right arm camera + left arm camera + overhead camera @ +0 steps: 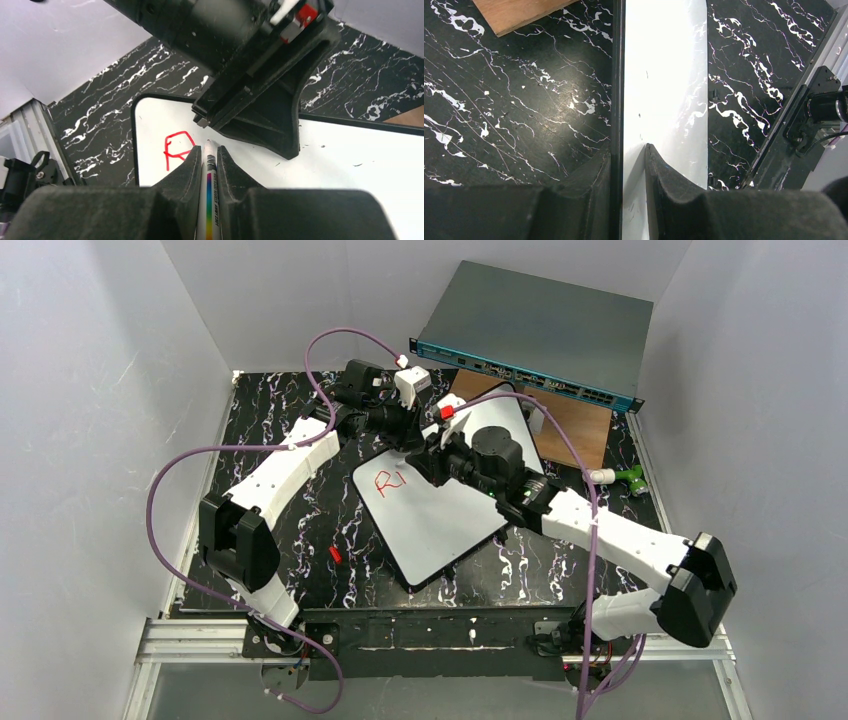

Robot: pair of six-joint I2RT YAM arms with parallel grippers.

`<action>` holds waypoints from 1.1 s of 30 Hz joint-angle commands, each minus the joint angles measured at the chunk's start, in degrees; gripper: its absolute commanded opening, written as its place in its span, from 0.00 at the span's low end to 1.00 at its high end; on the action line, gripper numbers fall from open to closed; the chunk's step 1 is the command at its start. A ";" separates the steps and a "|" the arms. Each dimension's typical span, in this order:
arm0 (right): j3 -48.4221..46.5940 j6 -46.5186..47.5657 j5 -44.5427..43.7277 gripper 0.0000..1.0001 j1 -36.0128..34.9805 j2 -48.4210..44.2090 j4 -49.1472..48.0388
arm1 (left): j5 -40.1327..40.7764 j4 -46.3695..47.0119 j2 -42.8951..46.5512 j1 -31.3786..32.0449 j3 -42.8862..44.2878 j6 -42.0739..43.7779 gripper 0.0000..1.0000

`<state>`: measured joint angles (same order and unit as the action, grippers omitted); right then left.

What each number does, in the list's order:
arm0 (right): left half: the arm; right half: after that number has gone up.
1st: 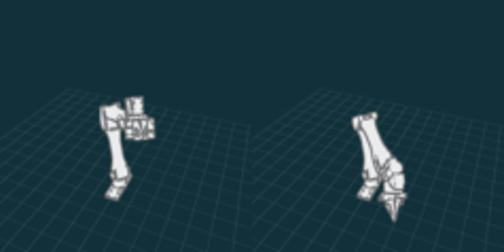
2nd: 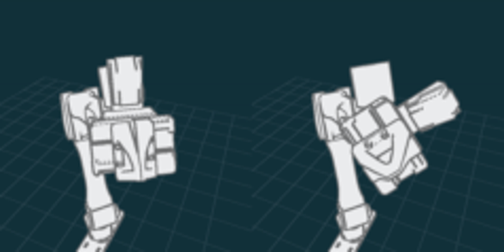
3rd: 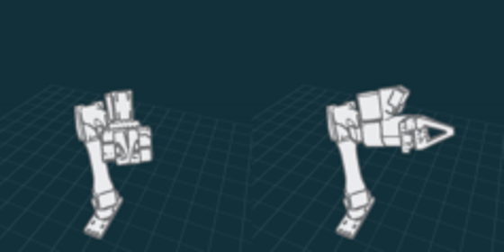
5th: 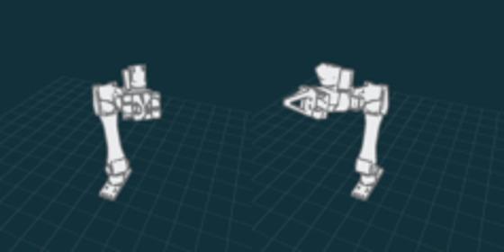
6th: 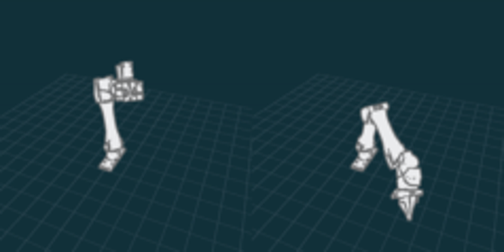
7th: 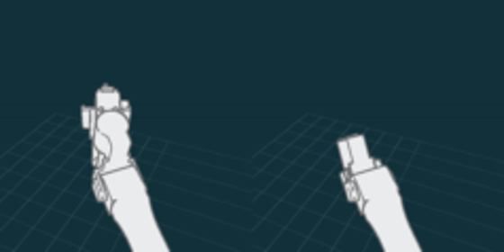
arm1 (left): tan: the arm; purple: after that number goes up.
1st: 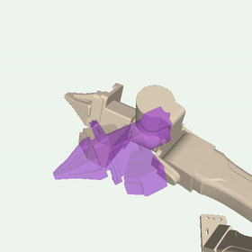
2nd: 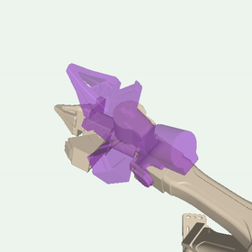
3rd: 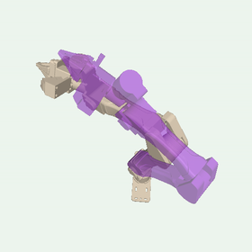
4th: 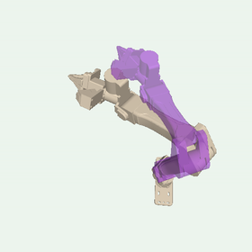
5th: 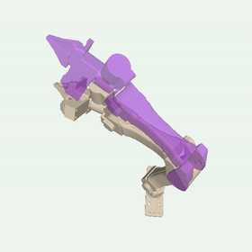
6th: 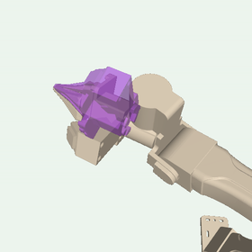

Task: Write a sentence on the whiteboard

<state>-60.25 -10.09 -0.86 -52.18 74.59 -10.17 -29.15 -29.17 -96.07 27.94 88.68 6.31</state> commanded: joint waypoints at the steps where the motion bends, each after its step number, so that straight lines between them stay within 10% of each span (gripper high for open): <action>1: -2.00 1.03 0.50 0.01 0.06 2.22 -2.05 | 3.92 -7.92 -0.89 1.94 -1.19 5.42 0.00; 33: -2.98 1.74 -1.98 0.01 0.06 -6.19 2.52 | 4.90 -8.62 -0.69 1.94 -0.17 4.67 0.00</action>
<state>-61.08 -9.47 -0.12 -52.18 73.93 -8.01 -29.10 -29.67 -96.07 28.01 88.99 6.33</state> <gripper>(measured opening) 0.186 0.220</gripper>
